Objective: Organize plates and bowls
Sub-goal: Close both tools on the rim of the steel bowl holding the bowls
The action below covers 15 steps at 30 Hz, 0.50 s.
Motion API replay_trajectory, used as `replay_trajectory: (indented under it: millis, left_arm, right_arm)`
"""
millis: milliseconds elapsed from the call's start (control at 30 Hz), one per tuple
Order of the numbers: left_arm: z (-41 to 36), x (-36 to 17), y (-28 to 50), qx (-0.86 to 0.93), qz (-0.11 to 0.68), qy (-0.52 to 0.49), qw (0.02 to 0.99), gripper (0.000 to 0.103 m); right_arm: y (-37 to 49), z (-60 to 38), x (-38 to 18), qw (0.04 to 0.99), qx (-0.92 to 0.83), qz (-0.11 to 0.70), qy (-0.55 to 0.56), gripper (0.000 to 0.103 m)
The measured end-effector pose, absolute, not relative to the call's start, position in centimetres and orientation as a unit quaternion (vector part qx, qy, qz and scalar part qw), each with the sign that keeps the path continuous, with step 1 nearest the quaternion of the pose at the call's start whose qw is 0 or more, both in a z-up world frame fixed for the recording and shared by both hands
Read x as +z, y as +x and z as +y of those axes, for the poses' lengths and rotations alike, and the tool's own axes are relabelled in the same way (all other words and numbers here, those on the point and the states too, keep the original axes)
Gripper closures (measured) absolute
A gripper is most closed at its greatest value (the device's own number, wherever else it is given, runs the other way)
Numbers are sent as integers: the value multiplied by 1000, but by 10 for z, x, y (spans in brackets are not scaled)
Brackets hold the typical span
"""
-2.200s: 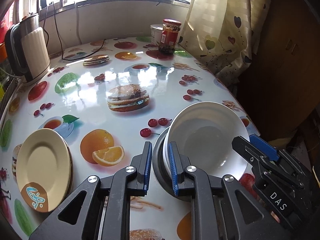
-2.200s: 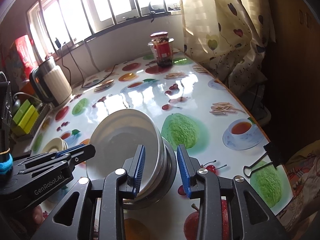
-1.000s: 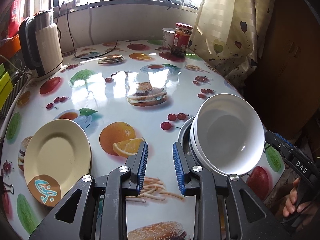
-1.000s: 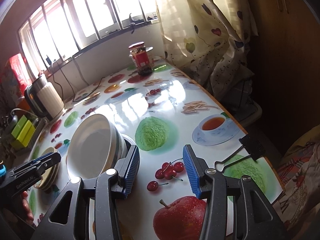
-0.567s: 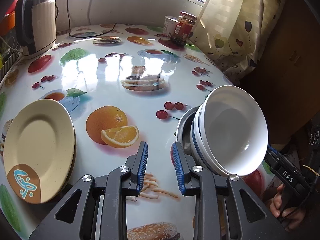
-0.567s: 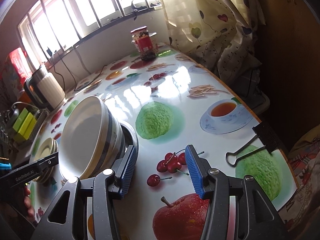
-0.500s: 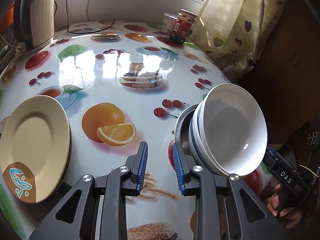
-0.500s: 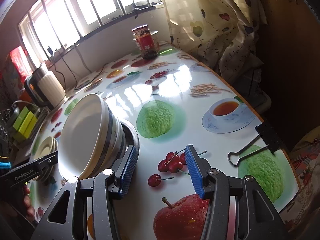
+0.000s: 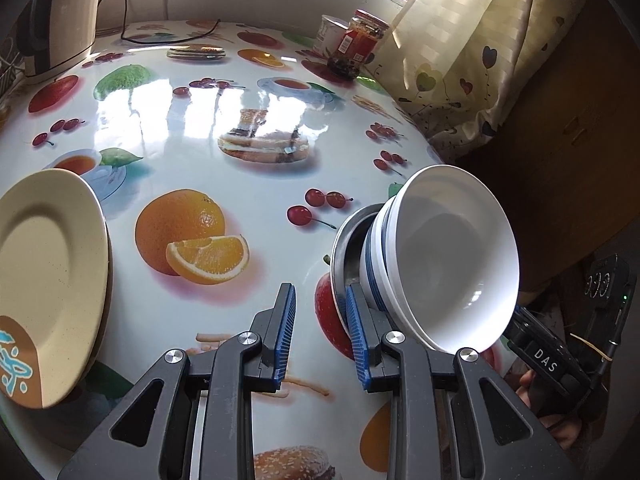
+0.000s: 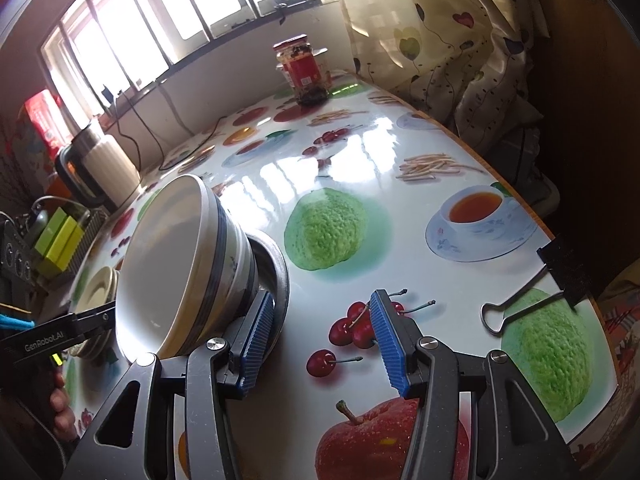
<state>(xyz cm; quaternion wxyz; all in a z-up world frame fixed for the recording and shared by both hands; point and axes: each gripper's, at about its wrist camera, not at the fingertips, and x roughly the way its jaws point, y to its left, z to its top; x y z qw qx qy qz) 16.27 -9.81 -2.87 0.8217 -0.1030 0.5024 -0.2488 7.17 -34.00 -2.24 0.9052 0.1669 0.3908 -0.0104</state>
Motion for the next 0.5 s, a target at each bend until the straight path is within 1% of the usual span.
replay_trajectory:
  millis: [100, 300, 367, 433, 467, 500]
  left_arm:
    - [-101, -29, 162, -251, 502, -97, 822, 76]
    - [-97, -33, 165, -256, 503, -119, 817, 76]
    - [-96, -34, 164, -258, 500, -123, 817, 76]
    - [-95, -35, 164, -265, 498, -132, 815, 80]
    - [-94, -36, 164, -268, 498, -137, 814, 82]
    - [-93, -36, 164, -269, 497, -139, 813, 82]
  right_arm:
    - [71, -340, -23, 905, -6, 390, 169, 53]
    - [71, -344, -27, 904, 14, 385, 185, 53]
    - [70, -347, -31, 900, 30, 383, 205, 56]
    - [70, -352, -35, 894, 54, 377, 236, 67]
    - [70, -355, -37, 891, 65, 374, 250, 69]
    - [70, -356, -38, 888, 76, 372, 261, 74]
